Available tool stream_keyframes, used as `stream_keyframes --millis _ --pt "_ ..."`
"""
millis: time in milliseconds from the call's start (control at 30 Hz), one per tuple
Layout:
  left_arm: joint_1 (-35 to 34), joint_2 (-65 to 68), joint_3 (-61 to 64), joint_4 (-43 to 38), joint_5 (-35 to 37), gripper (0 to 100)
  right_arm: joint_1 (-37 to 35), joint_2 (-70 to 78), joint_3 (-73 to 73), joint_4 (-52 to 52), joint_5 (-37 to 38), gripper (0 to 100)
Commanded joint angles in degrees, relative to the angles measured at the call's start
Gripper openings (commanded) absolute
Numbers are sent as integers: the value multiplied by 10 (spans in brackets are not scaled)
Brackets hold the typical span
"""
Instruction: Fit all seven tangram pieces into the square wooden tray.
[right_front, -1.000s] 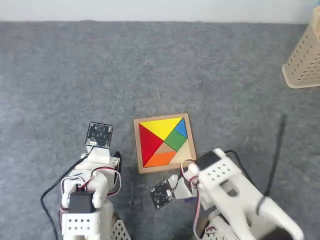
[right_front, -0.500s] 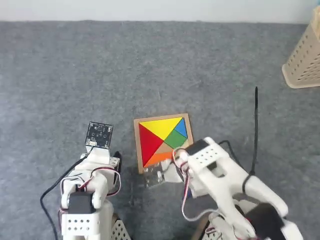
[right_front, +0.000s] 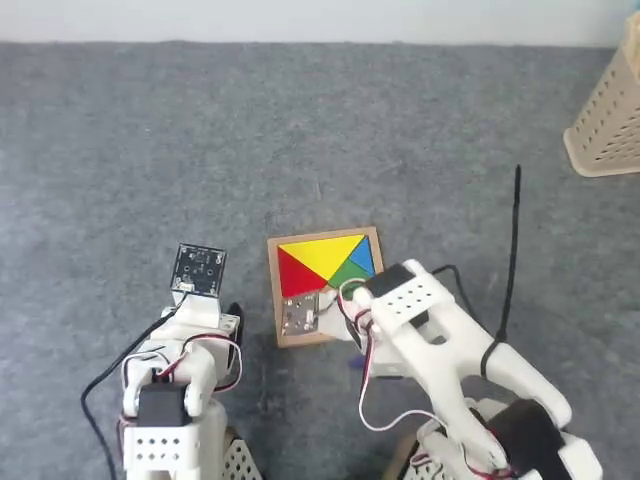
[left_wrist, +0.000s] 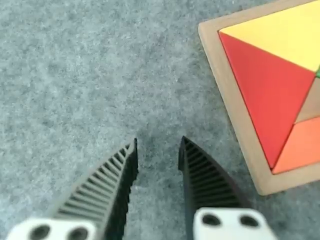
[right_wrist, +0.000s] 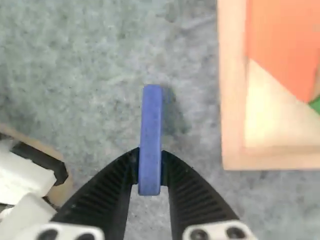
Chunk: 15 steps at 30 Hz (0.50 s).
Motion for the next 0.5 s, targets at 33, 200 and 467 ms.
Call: stream_keyframes --millis 33,200,467 --pt "0 -9 -2 3 4 133 -1 -67 -72 43 -12 6" --pt "0 -9 -2 3 4 133 -2 -130 -98 -25 45 6" --pt "0 -9 -2 3 4 133 2 -86 -101 -132 238 6"
